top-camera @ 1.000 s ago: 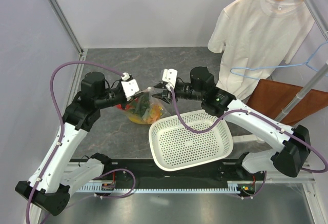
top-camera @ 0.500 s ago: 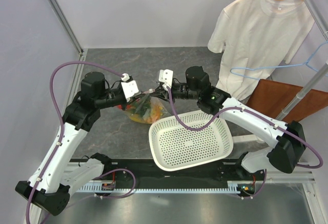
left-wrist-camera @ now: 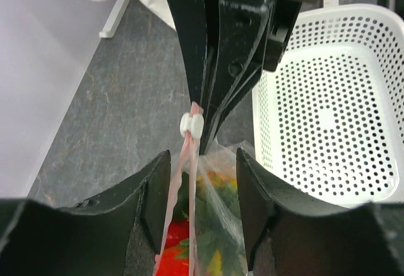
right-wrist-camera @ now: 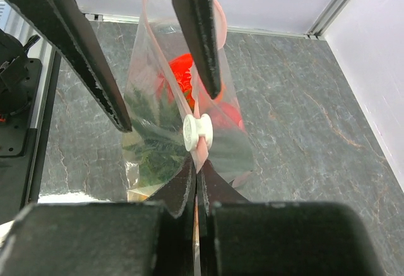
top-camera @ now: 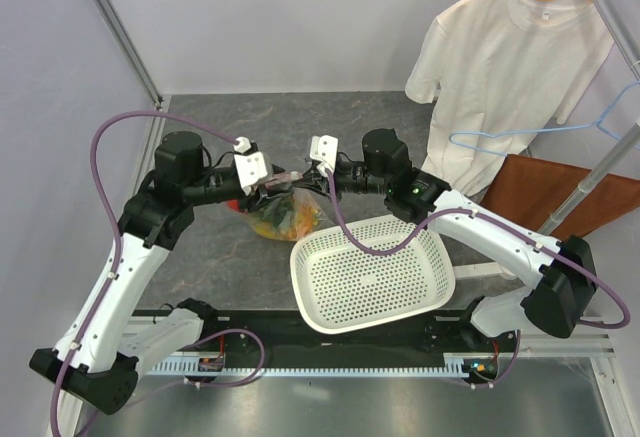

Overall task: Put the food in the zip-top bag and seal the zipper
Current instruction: Zip the zipper food storage bag at the center of the board.

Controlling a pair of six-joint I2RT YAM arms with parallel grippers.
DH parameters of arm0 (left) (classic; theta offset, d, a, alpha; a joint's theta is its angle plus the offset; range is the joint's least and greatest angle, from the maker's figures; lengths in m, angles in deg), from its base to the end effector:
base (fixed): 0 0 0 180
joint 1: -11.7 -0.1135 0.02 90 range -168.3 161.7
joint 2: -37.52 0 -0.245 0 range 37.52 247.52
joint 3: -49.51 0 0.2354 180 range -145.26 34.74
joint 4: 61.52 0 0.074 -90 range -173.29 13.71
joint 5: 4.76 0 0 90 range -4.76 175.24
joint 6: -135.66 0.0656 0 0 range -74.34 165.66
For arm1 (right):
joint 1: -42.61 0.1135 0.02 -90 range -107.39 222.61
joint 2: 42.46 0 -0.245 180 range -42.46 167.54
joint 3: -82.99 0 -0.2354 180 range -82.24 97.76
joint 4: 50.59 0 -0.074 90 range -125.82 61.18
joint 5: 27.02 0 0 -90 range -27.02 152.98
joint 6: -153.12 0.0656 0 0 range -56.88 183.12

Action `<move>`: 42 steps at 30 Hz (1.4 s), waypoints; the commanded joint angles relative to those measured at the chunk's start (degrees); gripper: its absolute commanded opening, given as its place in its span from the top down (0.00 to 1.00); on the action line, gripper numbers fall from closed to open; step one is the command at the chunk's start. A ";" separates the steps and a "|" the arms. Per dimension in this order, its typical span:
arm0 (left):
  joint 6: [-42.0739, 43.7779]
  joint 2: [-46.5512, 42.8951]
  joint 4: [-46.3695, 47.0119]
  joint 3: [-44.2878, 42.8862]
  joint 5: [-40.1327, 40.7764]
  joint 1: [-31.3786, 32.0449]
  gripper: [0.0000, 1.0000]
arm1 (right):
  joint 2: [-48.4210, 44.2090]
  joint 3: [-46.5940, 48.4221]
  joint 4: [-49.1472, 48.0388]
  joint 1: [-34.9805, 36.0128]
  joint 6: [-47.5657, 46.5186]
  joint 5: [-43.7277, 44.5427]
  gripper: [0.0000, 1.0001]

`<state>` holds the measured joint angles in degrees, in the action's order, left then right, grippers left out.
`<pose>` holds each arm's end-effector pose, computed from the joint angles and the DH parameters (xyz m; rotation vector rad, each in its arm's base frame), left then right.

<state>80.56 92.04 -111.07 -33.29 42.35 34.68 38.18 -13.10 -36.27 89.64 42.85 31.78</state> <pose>0.1656 -0.1187 0.3803 1.3054 1.3529 -0.5804 0.2088 0.2740 0.3437 -1.3133 1.2419 0.8142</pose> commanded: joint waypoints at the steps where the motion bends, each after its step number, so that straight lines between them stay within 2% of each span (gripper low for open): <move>1: -1.41 2.43 0.42 -3.42 -4.48 0.40 0.48 | -1.19 2.31 -2.72 0.00 -1.17 -1.49 1.00; 4: -1.50 4.10 0.60 -4.48 -4.39 0.48 0.50 | -1.54 2.22 -2.72 0.00 -1.35 -1.58 1.00; 16: -0.53 6.03 1.39 -5.62 -5.01 1.63 0.49 | -1.89 1.96 -2.19 0.08 -2.23 -2.11 1.00; 19: -0.35 6.21 1.30 -5.97 -5.01 1.98 0.54 | -1.80 1.96 -2.01 0.08 -2.32 -2.02 1.00; 23: 0.96 6.39 0.60 -5.97 -4.74 2.33 0.69 | -2.24 1.78 -2.01 0.17 -2.23 -1.50 1.00; 28: 2.72 6.30 -0.72 -5.89 -2.73 2.33 0.82 | -2.94 0.99 -2.10 0.08 -2.49 -1.32 1.00; 42: 9.40 4.89 -5.47 -5.62 5.36 1.36 0.88 | -5.14 -0.85 -2.28 0.00 -3.63 0.18 1.00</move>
<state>86.07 98.01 -113.26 -37.31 43.02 37.18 36.72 -14.21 -35.79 89.75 40.14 32.83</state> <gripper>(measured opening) 0.175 0.006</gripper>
